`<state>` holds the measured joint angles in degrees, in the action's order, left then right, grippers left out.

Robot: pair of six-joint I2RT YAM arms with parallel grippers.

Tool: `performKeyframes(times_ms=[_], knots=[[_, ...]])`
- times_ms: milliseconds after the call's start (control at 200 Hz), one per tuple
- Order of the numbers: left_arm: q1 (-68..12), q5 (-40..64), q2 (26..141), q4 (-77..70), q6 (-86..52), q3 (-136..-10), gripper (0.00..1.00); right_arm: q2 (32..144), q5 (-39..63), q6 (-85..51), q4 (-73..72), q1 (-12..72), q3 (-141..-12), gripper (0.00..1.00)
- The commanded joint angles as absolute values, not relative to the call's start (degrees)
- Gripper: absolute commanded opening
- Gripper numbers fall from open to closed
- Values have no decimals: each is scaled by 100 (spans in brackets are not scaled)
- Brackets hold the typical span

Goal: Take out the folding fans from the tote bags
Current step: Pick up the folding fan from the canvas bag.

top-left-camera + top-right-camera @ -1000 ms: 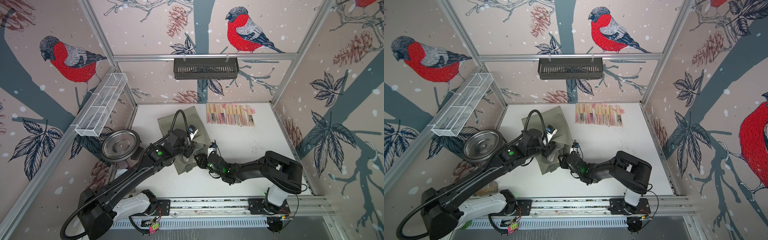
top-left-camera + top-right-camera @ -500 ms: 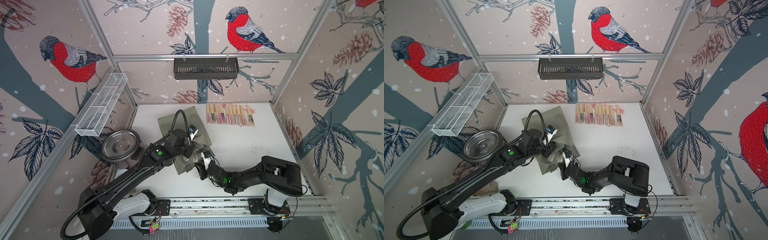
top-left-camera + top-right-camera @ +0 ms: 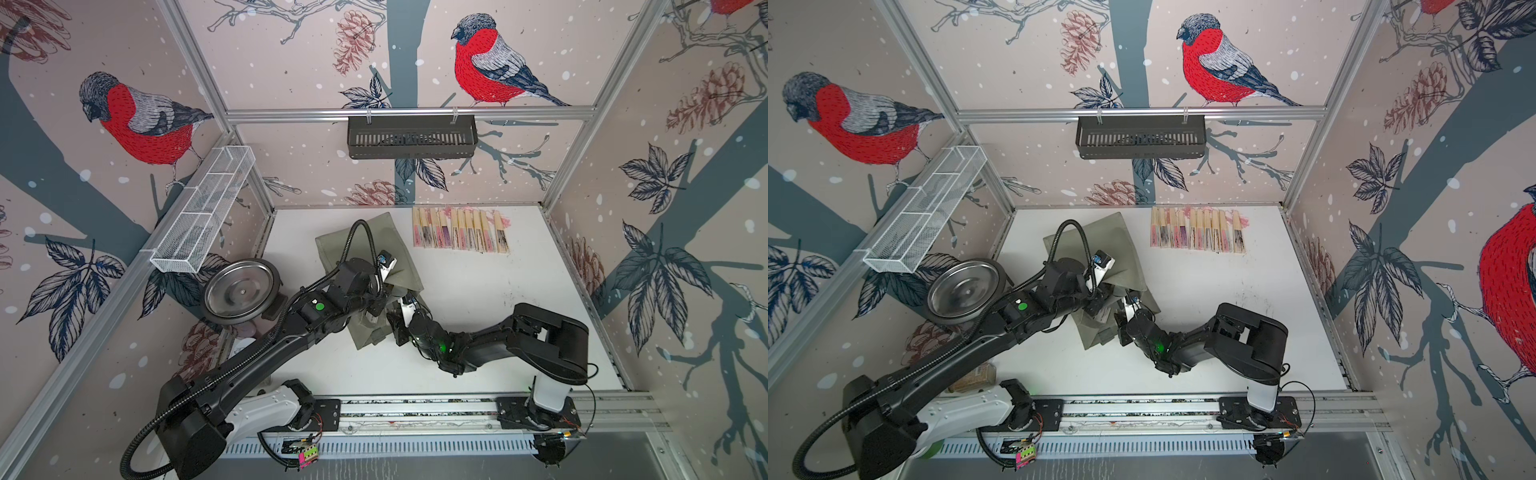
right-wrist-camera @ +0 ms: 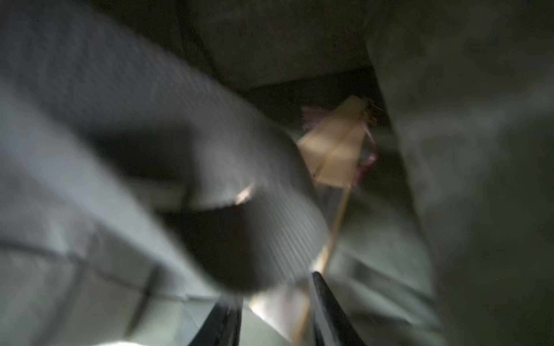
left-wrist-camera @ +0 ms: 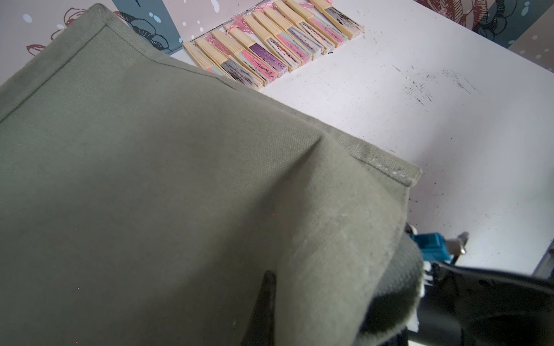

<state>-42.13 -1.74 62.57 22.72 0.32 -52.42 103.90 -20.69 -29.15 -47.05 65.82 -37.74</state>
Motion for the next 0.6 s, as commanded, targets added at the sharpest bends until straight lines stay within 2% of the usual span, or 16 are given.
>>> performKeyframes(times_ms=[0, 310, 415, 595], knots=[[-4236, -150, 6248, 2135, 18, -5282, 0, 10539, -1889, -3398, -4412, 6426, -4007, 41], [-4253, -150, 6271, 2128, 13, -5271, 0, 10834, -1807, -3961, -4207, 6041, -4129, 44], [-4254, -134, 6294, 2127, 24, -5274, 0, 10942, -1389, -4262, -4099, 5903, -4214, 45], [-4254, -121, 6327, 2127, 24, -5272, 0, 11035, -365, -5583, -3969, 5630, -4255, 46]])
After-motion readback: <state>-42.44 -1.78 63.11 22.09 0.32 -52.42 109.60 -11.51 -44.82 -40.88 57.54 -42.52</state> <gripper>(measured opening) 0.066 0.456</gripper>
